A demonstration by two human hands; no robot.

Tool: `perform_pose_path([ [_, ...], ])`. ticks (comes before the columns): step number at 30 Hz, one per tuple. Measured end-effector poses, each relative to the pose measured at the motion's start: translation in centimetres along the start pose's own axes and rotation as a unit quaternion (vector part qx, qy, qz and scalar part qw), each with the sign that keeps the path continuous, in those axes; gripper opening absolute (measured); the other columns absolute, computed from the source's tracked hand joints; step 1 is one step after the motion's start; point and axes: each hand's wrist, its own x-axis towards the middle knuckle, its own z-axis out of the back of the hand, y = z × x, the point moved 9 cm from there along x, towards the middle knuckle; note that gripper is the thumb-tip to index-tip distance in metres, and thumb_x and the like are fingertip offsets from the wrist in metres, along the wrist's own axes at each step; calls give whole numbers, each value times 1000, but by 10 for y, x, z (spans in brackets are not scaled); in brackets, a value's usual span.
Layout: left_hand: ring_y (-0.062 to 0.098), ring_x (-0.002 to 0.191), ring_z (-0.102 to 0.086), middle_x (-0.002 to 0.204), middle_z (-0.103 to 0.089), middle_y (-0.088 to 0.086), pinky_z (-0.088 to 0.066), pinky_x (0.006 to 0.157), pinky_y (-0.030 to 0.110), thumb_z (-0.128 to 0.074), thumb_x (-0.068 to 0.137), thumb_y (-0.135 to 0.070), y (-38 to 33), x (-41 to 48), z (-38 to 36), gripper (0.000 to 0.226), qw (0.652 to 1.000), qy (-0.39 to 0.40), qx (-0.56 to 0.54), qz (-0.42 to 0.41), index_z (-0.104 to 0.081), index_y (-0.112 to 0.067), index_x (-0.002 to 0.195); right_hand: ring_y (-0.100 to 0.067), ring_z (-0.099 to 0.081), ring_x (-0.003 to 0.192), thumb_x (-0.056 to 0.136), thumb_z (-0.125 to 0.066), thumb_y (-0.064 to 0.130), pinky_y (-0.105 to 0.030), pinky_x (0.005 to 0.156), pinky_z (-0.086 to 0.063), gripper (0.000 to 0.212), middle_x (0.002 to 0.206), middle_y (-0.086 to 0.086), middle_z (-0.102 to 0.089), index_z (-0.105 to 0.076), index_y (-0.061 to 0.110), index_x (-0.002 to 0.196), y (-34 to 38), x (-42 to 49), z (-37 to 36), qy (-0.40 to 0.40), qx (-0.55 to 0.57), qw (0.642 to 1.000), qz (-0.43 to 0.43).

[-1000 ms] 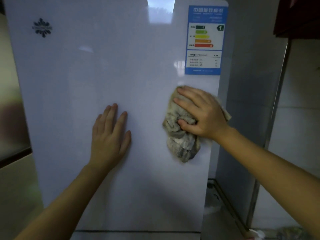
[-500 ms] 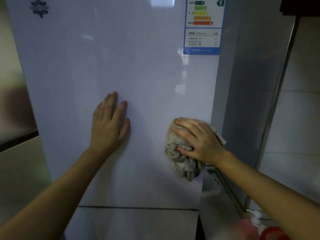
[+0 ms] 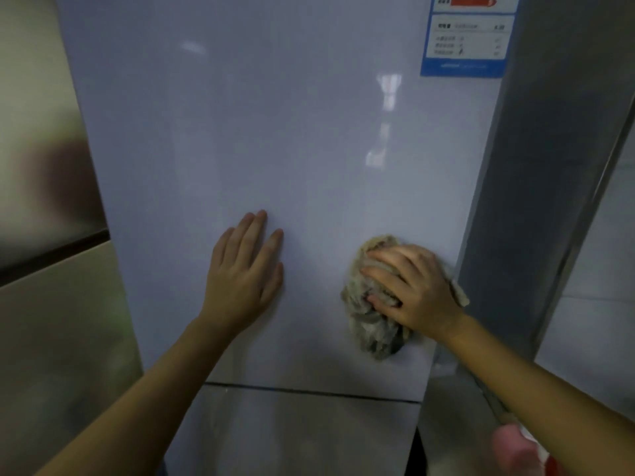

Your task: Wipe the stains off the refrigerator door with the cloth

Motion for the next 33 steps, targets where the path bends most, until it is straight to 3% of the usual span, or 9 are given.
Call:
perform_pose_path([
  [3,40,145,-41,156,-43,24,-39,115,54,-56,98,-28,-3,-12,-5,46,1000,6,-1,4,-59,-7,139,-28,-56,122,99,-61,37,-44,108,-41,34,135,-9,-68,-73,17,124,40,-41,-29,64,23,994,90],
  [6,39,146,-40,156,-42,24,-38,115,54,-57,98,-27,-2,-21,-7,46,1000,3,-9,7,-58,-7,140,-26,-57,125,100,-63,36,-39,113,-36,32,136,-7,-67,-71,18,125,61,-70,-44,93,38,987,124],
  [9,40,146,-39,157,-41,24,-37,116,54,-57,99,-27,2,-31,-8,48,1000,-2,-14,15,-56,-6,142,-25,-54,127,102,-59,37,-36,117,-32,34,138,-9,-66,-72,16,127,61,-71,-42,88,17,989,122],
  [17,43,147,-36,158,-36,27,-32,119,55,-55,101,-26,11,-77,-21,50,997,8,-47,64,-51,-3,144,-29,-54,125,97,-67,37,-44,107,-41,36,135,-12,-67,-74,14,124,35,-63,-26,50,-16,998,24],
  [22,44,146,-37,157,-37,29,-34,118,55,-56,100,-24,28,-102,-21,49,995,3,-28,94,-51,-3,144,-25,-54,128,101,-63,34,-39,114,-35,32,141,-6,-64,-74,17,125,84,-110,-59,96,45,990,96],
  [28,45,146,-37,158,-36,27,-33,117,52,-54,101,-27,53,-120,-15,48,994,19,1,103,-50,-6,145,-23,-58,125,105,-55,31,-38,109,-41,31,137,-4,-67,-71,17,128,121,-131,-84,135,78,977,147],
  [33,46,145,-38,158,-36,28,-34,116,53,-55,101,-26,78,-125,-6,50,992,27,16,124,-48,-5,145,-27,-57,122,100,-64,34,-43,101,-44,35,137,-7,-66,-69,17,130,86,-63,-60,75,57,994,56],
])
